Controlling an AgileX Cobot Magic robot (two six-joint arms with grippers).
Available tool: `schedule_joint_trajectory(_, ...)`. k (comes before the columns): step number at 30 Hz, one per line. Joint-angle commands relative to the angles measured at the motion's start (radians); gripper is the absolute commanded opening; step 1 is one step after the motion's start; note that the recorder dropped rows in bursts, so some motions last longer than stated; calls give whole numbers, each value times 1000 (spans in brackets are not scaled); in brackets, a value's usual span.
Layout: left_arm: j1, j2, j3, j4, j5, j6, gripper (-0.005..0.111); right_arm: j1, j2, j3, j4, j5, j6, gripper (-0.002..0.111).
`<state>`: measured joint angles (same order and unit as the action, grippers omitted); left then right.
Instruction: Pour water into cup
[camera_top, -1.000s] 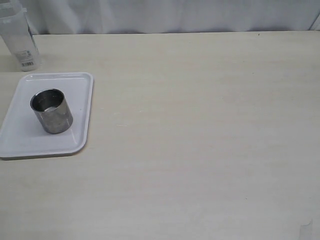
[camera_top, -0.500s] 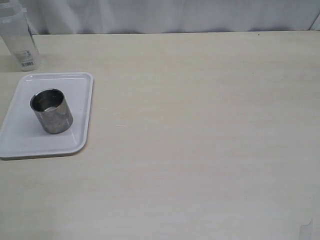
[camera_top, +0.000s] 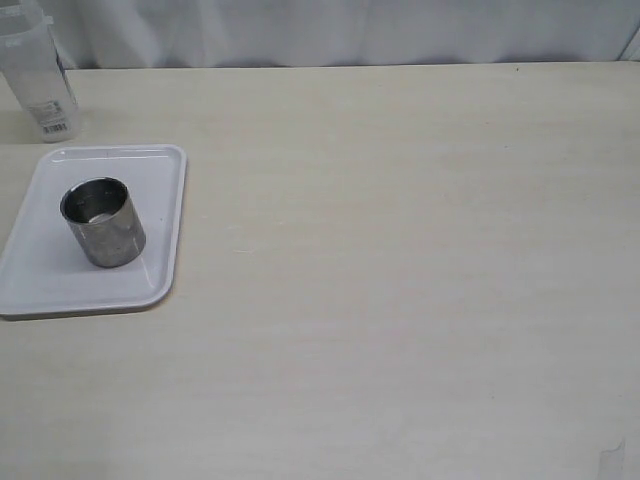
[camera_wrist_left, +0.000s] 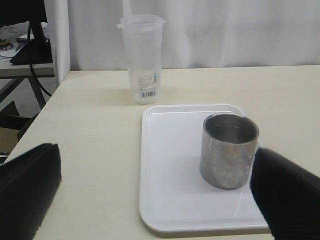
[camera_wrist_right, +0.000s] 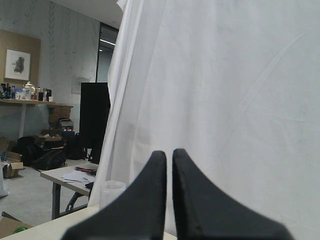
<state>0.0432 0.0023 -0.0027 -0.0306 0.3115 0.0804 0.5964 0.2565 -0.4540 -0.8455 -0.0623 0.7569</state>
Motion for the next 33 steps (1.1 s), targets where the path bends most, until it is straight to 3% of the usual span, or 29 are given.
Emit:
schedule_joint_trajectory(1, -10, -2, 3, 5, -6, 1, 96, -1, -4, 4, 1, 8, -6, 4)
schedule_joint_trajectory(5, -10, -2, 3, 16, -3, -4, 94, -1, -4, 4, 1, 8, -6, 4)
schedule_joint_trajectory(8, -10, -2, 3, 14, -3, -6, 80, -1, -4, 4, 1, 8, -6, 4)
schedule_joint_trajectory(15, -10, -2, 3, 14, 1, -4, 14, -1, -4, 4, 1, 8, -6, 4)
schedule_joint_trajectory(16, -10, -2, 3, 14, 1, -4, 0, -1, -4, 4, 1, 8, -6, 4)
schedule_joint_trajectory(33, -10, -2, 3, 13, -4, -4, 0, -1, -4, 4, 1, 8, -6, 4)
